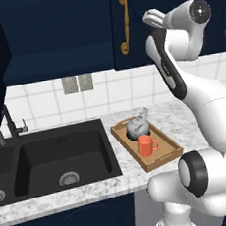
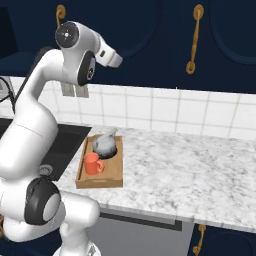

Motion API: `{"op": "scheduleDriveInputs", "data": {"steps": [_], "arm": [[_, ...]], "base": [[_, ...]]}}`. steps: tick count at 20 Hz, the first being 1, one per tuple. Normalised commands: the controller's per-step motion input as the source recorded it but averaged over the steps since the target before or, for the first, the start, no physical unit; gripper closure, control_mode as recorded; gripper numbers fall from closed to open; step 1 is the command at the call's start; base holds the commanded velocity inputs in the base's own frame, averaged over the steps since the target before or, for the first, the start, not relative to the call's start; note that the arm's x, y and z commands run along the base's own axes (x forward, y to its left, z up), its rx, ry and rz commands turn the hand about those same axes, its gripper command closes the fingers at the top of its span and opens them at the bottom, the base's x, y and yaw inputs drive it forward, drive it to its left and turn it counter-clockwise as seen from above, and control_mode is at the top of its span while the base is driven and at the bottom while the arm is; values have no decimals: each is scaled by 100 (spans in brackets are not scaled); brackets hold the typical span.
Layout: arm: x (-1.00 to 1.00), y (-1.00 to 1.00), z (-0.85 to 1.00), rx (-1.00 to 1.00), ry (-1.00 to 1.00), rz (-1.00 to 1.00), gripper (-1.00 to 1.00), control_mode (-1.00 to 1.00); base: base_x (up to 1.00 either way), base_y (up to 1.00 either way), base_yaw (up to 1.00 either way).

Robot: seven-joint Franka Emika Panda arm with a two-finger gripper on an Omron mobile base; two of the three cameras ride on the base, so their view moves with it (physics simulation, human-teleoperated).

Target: Pick the kettle from the counter and place it on the tray. Then pick the mug from the cabinet and place it on the tray. Then close the cabinet doors.

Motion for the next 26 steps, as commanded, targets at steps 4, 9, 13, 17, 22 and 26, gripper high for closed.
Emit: {"op": "scheduleDriveInputs", "data": {"steps": [4,9,13,17,22,26], "arm": [[90,0,-32,9,1,-13,100,-100],[76,-15,-20,11,7,-7,100,-100],[15,-23,-14,7,8,-1,100,-100],[-37,-1,0,0,1,0,100,-100],[-68,0,0,0,2,0,100,-100],[-24,0,-1,-4,3,0,100,-100]], "base": [[0,0,0],[0,0,0],[0,0,0],[0,0,0],[0,0,0],[0,0,0]]}}
